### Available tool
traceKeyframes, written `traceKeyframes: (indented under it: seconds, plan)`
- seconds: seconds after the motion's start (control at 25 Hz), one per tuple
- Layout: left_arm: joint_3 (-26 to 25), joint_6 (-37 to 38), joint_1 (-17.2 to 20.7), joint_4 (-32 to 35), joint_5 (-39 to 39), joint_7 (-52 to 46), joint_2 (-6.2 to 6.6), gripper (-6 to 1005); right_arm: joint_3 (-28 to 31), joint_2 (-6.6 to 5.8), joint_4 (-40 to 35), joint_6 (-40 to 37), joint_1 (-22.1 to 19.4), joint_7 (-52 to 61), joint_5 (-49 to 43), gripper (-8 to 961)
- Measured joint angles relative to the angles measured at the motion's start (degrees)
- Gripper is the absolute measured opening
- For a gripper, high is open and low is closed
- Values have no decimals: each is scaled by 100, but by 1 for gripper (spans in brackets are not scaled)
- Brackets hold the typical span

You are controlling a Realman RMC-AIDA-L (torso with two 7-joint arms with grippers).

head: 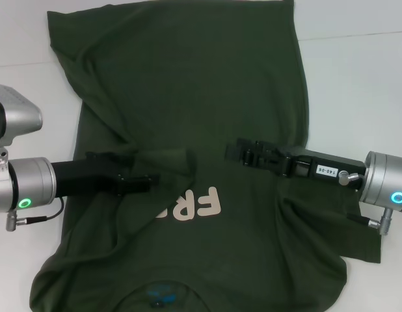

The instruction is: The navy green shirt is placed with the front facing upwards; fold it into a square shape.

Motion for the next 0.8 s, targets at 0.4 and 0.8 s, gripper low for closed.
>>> traceKeyframes:
  seconds: [0.4,0.8]
  plan:
    - [102,-143,-43,-40,66,90,2,847,0,-3,0,0,-8,35,0,748]
    - [208,-319,-93,-59,68,111,-10,860,0,-3,0,0,-3,43,0,749]
